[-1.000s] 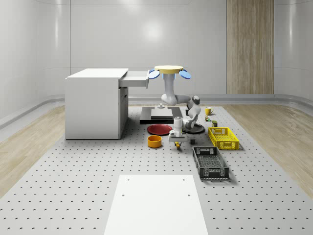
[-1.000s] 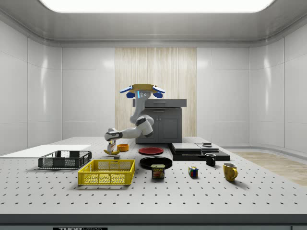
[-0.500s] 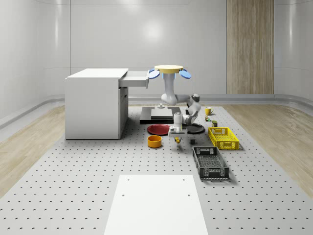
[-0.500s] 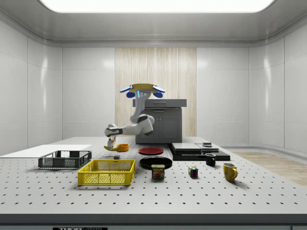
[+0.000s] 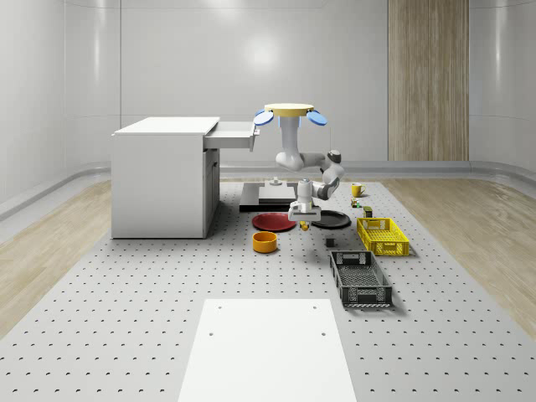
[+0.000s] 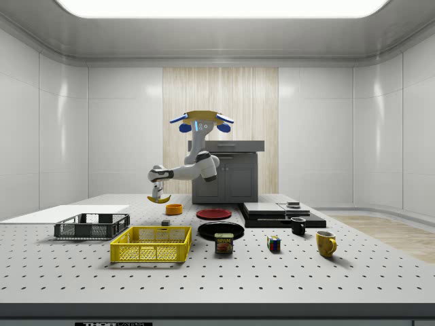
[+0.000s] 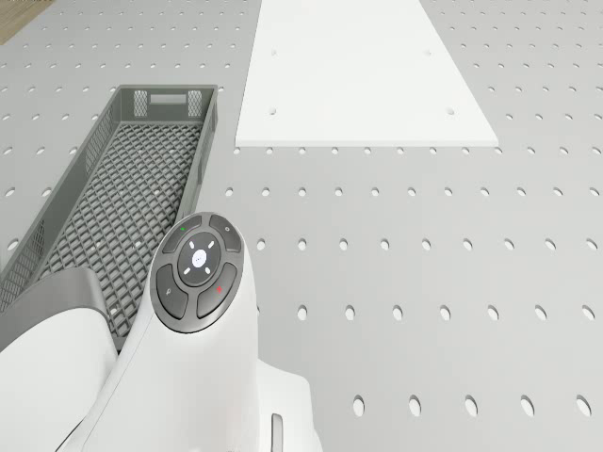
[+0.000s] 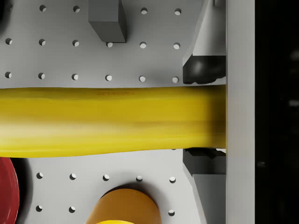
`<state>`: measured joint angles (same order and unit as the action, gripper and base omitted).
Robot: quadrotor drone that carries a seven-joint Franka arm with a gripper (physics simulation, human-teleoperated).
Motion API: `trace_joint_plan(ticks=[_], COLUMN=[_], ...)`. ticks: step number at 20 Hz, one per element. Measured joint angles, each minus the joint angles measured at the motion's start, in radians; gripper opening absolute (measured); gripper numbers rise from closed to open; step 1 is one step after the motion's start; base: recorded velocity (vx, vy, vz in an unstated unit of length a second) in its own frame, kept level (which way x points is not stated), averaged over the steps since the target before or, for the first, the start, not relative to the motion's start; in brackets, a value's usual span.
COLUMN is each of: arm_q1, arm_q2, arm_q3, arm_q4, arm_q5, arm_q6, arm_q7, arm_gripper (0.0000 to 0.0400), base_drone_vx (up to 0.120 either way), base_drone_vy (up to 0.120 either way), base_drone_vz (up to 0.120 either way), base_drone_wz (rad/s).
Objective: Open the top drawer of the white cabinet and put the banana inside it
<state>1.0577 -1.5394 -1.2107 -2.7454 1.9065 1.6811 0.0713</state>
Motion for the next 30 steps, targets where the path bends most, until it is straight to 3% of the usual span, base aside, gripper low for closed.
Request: trace_joint_plan(ticks=[5, 15, 30], arm_q1=[0.001, 0.005, 0.01], arm_q2=[-0.007, -0.018, -0.031], arm_q3=[-0.007, -0.01, -0.011], arm_q4=[-0.002, -0.002, -0.001], arm_q5=[-0.008, -0.016, -0.022], arm_q6=[0.003, 0.013, 0.025], arm_q7=[-0.003, -0.008, -0.012], arm_gripper=[0.019, 0.019, 0.019], base_drone_vx=[-0.104, 0.0, -0.112], base_drone_vy=[0.072, 0.0, 0.0], base_drone_vz=[0.12, 0.12, 0.12], base_drone_wz=[0.0, 0.0, 0.0])
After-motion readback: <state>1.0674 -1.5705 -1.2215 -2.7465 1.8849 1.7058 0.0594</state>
